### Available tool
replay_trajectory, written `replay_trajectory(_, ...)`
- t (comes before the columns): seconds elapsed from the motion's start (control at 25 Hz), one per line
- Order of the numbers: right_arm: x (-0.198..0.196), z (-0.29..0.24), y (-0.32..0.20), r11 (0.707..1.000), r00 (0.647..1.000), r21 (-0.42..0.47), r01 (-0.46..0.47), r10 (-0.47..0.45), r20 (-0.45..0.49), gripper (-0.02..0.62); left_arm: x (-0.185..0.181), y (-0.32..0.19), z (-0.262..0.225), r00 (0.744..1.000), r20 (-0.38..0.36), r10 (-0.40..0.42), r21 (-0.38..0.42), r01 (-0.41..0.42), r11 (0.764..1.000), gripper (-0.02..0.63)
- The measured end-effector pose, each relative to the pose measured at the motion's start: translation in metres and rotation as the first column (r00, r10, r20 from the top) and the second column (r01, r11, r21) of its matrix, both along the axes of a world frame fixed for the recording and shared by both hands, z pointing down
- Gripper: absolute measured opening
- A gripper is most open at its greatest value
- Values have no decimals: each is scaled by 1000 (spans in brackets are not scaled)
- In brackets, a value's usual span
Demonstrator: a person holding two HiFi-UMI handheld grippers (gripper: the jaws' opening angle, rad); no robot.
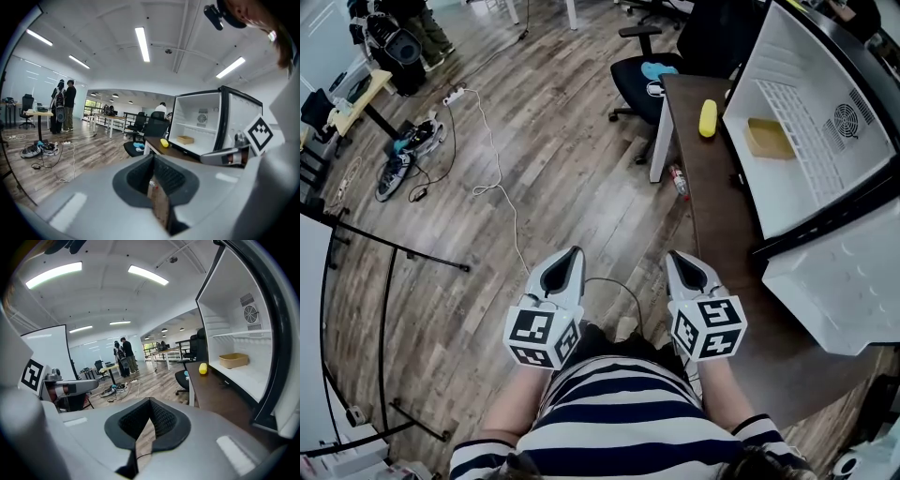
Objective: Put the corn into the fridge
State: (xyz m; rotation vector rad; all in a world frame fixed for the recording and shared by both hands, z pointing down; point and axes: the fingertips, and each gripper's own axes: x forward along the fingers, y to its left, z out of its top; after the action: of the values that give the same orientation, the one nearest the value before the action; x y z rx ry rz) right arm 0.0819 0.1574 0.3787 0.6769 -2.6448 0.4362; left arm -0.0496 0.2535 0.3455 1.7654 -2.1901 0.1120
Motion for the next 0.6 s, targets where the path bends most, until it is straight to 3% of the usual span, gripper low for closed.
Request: replay_trajectory(0.6, -10, 14, -56, 998, 998, 20, -57, 58, -35, -3, -17, -67, 14, 999, 11, 50, -33, -50, 998, 0)
